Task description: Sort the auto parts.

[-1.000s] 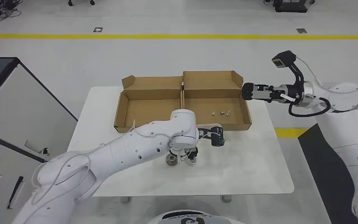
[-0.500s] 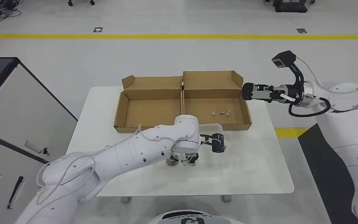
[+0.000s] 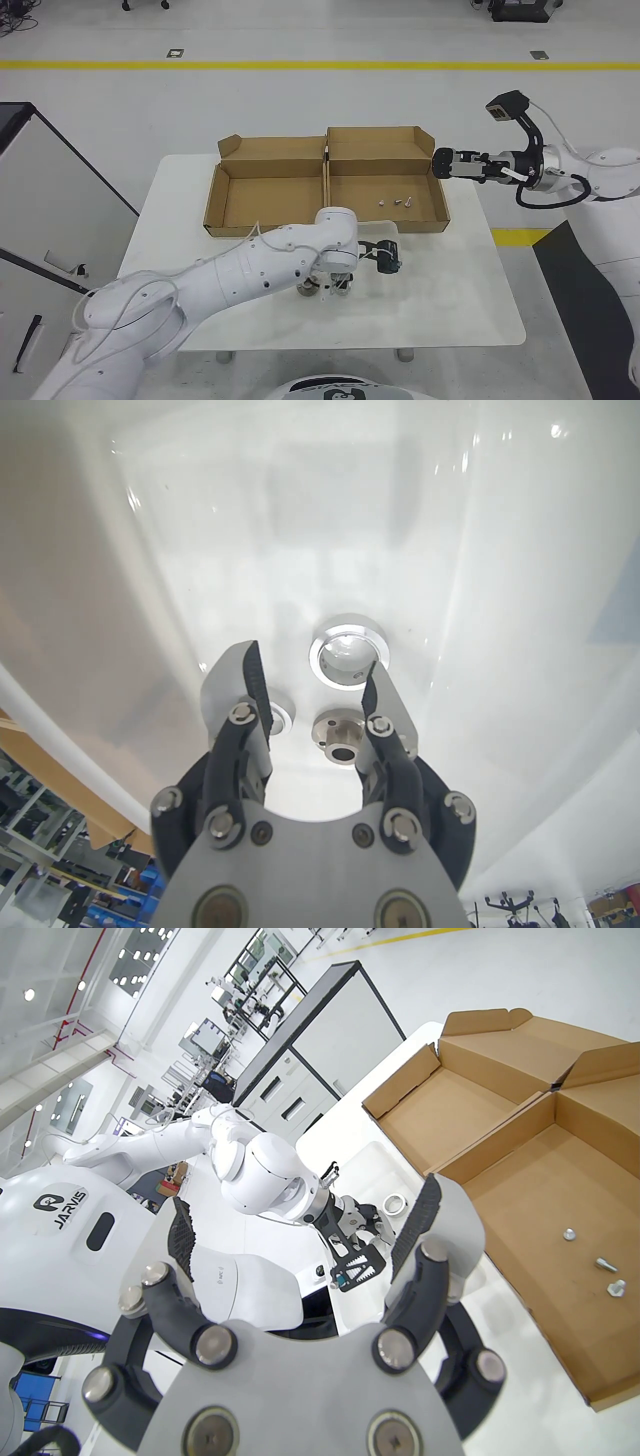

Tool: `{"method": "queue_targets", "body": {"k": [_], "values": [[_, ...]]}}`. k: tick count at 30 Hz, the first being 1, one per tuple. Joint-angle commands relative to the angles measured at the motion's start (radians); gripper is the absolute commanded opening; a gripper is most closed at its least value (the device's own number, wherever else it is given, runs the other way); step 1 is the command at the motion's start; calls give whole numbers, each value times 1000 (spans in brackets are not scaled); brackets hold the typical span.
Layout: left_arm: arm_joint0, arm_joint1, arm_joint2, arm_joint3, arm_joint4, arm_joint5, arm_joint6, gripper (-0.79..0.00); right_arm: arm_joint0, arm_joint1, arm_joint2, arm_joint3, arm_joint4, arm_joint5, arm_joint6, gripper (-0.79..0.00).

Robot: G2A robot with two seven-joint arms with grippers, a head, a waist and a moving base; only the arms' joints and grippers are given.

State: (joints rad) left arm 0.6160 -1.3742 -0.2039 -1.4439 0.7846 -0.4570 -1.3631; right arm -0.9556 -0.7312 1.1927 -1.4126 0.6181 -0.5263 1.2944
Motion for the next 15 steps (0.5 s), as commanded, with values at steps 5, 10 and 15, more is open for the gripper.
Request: {"method": "queue_targets", "body": {"k": [5, 10, 15], "values": [[-5, -12, 12, 31, 6, -9, 9, -425, 0, 0, 0, 0, 0, 0, 0, 0], [-4, -17, 18, 50, 5, -13, 13, -453, 0, 0, 0, 0, 0, 0, 0, 0], [-3, -20, 27, 63, 8, -17, 17, -477, 0, 0, 0, 0, 0, 0, 0, 0]]}}
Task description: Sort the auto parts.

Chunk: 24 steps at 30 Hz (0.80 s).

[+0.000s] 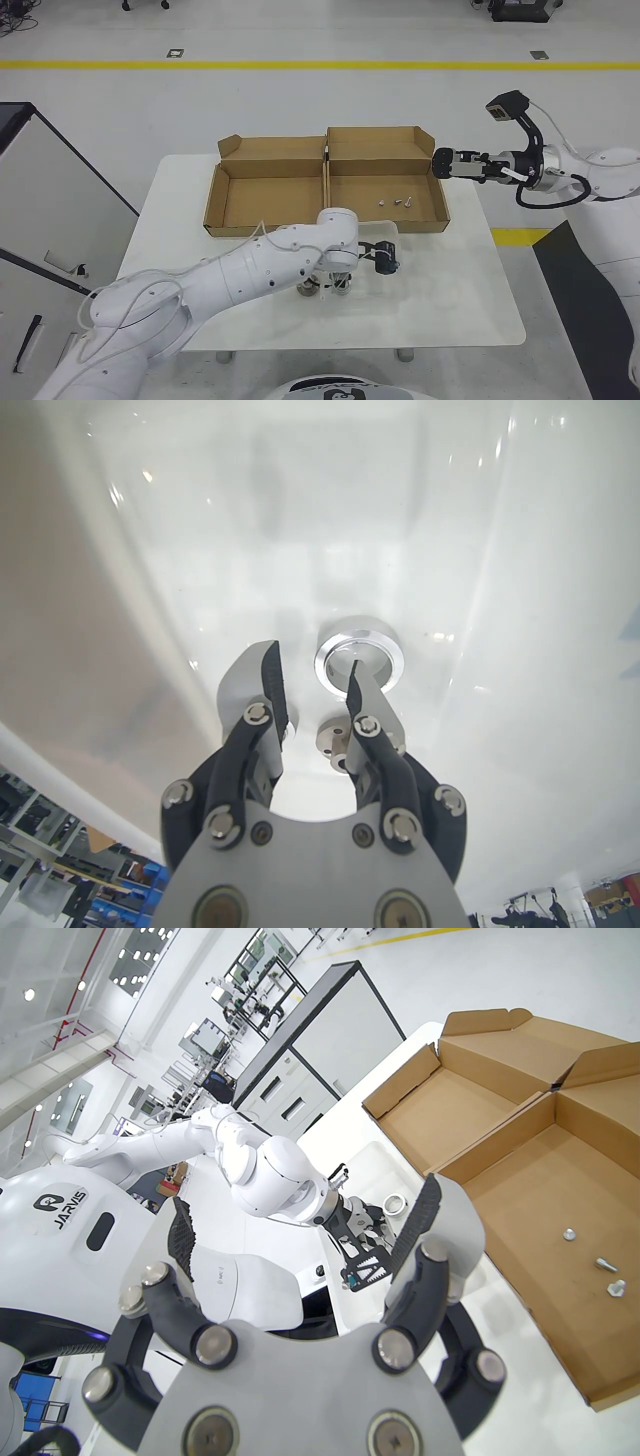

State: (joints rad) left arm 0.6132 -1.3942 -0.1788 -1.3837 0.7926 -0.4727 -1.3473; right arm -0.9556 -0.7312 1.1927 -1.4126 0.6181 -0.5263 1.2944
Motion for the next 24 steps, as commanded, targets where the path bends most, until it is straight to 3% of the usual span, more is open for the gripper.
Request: {"method": "queue_targets", "body": {"k": [1, 24], "values": [[0, -1, 3, 4, 0, -2, 2, -474, 0, 0, 0, 0, 0, 0, 0, 0], [19, -5, 9, 15, 5, -9, 9, -517, 0, 0, 0, 0, 0, 0, 0, 0]]}}
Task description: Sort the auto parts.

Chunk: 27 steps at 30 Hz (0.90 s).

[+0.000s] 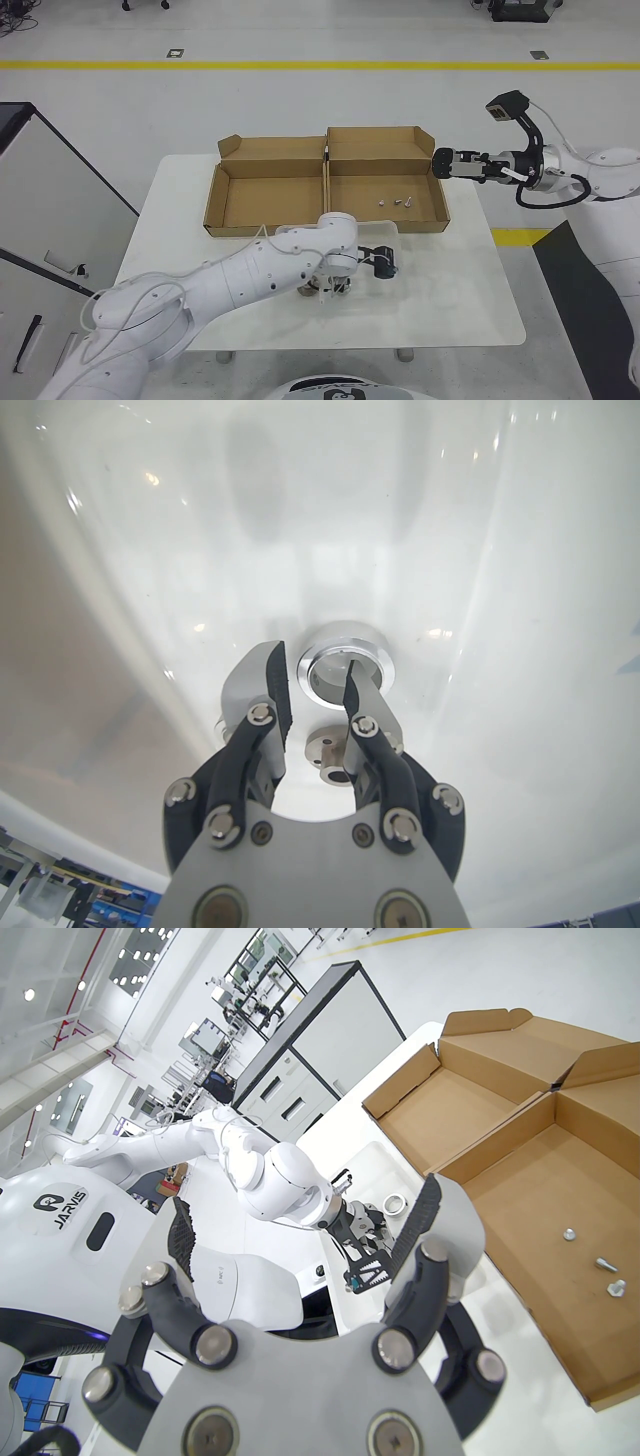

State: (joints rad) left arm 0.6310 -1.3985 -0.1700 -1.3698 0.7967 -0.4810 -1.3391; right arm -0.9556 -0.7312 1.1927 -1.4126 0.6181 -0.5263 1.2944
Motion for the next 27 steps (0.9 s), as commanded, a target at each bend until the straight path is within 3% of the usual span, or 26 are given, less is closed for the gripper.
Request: {"method": "queue_targets", "body": {"k": [1, 20, 22, 23, 24, 27], "values": [[1, -2, 0, 2, 5, -2, 2, -520, 0, 0, 0, 0, 0, 0, 0, 0], [4, -18, 0, 29, 25, -15, 15, -551, 0, 0, 0, 0, 0, 0, 0, 0], [8, -20, 0, 35, 30, -16, 16, -603, 0, 0, 0, 0, 0, 0, 0, 0], [9, -21, 0, 37, 32, -16, 16, -665, 0, 0, 0, 0, 0, 0, 0, 0], [9, -22, 0, 38, 33, -16, 16, -785, 0, 0, 0, 0, 0, 0, 0, 0], [12, -24, 0, 41, 36, -19, 20, -785, 0, 0, 0, 0, 0, 0, 0, 0]]}}
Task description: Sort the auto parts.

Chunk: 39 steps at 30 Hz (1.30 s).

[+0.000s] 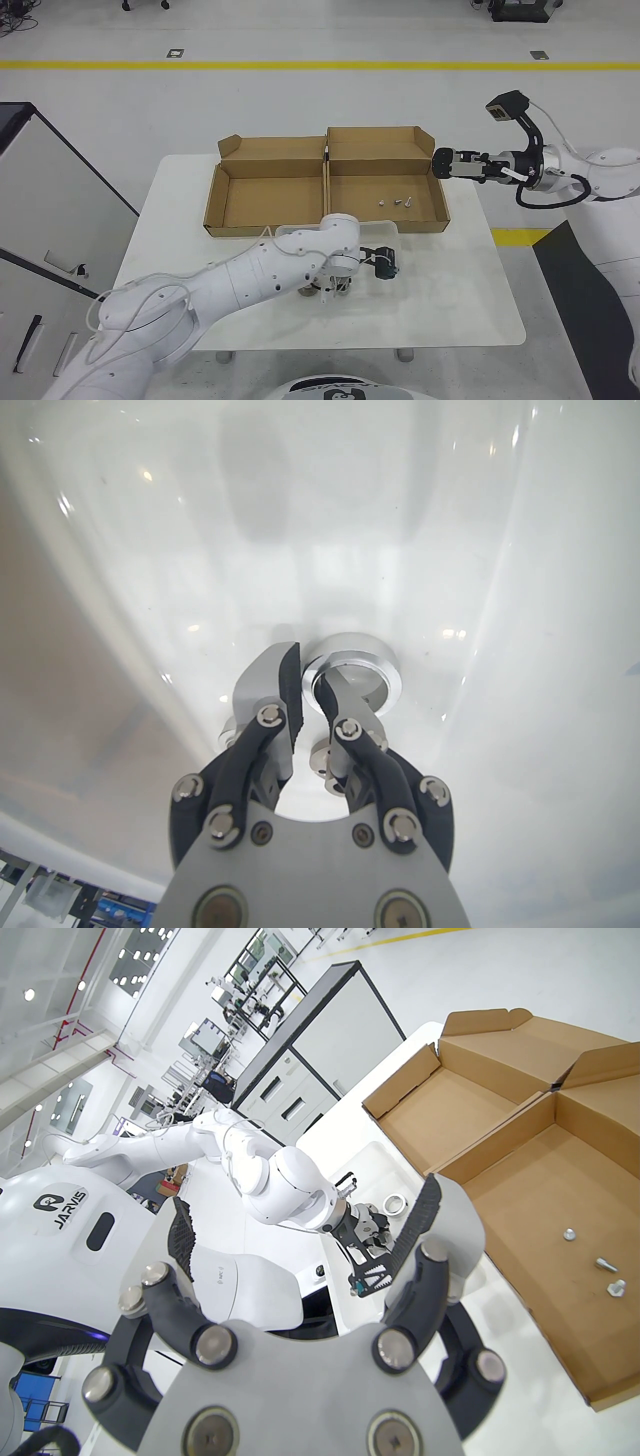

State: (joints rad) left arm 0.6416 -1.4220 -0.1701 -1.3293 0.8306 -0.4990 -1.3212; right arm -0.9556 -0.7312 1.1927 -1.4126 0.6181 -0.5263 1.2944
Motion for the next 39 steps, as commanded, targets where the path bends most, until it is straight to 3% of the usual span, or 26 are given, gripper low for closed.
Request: {"method": "queue_targets", "body": {"k": [1, 9, 14, 19, 26, 30, 39], "values": [[3, -1, 0, 0, 5, -4, 4, -785, 0, 0, 0, 0, 0, 0, 0, 0], [-12, 22, -36, -50, 5, -55, 64, -785, 0, 0, 0, 0, 0, 0, 0, 0], [-4, 70, -112, -146, 0, -59, 78, -785, 0, 0, 0, 0, 0, 0, 0, 0], [38, 137, -221, -266, 9, -40, 76, -785, 0, 0, 0, 0, 0, 0, 0, 0], [168, 236, -426, -428, 75, -18, 136, -785, 0, 0, 0, 0, 0, 0, 0, 0], [249, 276, -539, -483, 97, -16, 215, -785, 0, 0, 0, 0, 0, 0, 0, 0], [462, 340, -847, -556, 24, 1, 583, -785, 0, 0, 0, 0, 0, 0, 0, 0]]}}
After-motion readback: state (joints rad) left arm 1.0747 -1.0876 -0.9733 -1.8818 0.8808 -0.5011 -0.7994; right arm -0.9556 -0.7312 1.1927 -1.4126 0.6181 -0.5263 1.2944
